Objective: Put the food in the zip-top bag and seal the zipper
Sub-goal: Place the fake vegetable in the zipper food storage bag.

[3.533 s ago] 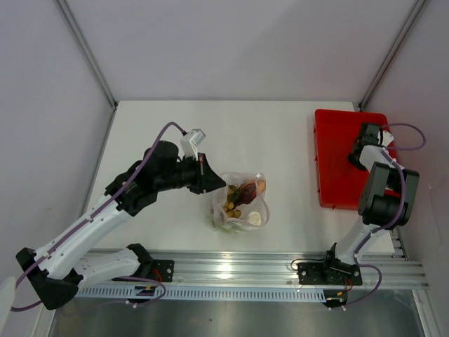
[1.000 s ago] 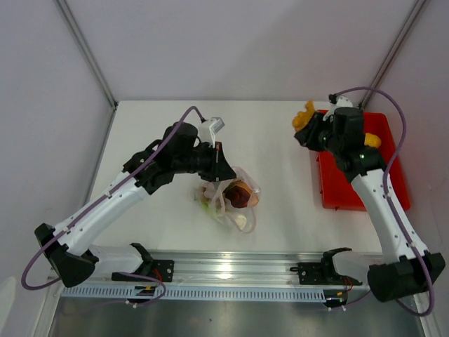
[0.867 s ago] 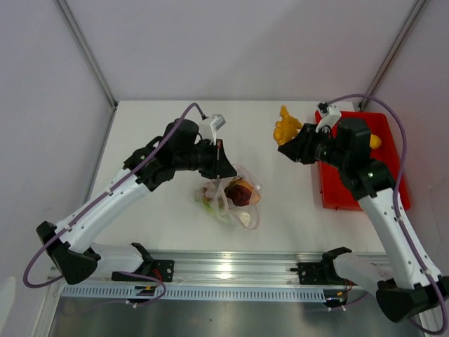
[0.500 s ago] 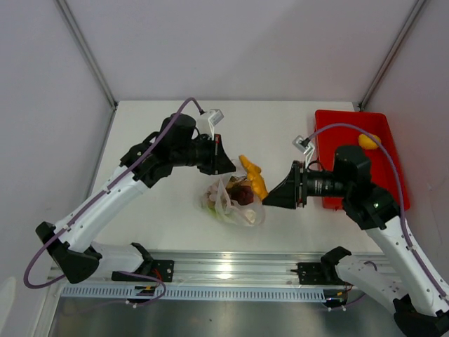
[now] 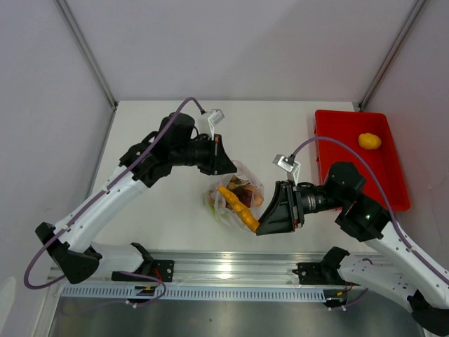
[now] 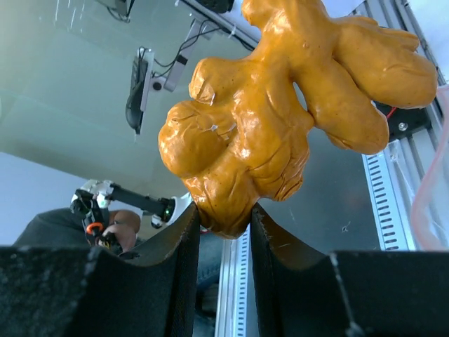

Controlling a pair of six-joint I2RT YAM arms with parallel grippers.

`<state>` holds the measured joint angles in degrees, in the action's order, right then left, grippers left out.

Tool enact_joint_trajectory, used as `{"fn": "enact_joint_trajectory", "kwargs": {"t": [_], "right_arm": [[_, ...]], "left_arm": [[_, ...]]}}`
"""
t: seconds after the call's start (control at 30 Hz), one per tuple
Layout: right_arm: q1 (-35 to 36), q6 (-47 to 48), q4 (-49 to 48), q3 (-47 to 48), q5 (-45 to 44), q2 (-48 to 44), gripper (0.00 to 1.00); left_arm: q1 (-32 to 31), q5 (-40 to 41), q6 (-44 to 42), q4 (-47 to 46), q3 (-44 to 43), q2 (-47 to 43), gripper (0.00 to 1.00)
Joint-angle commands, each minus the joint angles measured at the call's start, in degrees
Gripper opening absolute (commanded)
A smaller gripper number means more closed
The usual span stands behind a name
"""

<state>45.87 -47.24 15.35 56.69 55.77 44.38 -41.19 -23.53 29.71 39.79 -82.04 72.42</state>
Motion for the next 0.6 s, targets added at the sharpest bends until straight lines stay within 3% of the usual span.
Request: {"fn": "enact_joint_trajectory", "kwargs": {"t": [0.0,0.27,0.57], "right_arm": [[0.5,-3.8,-3.0,-1.8,-2.6,-0.6,0.0],[-3.5,-11.0,-8.6,-9.8,-3.8,-0.8,0.0],[-9.7,-8.4,-3.3,-9.1,-5.1,-0.3,0.0]], "left_arm": [[0.7,-3.4,0.1,-5.5,-1.6,-3.1,0.01],[0.6,-5.0,0.7,-6.2,-1.1,-4.9,0.01],[0.7,-6.3,0.4,-6.1,0.0,-5.6,0.01]]}}
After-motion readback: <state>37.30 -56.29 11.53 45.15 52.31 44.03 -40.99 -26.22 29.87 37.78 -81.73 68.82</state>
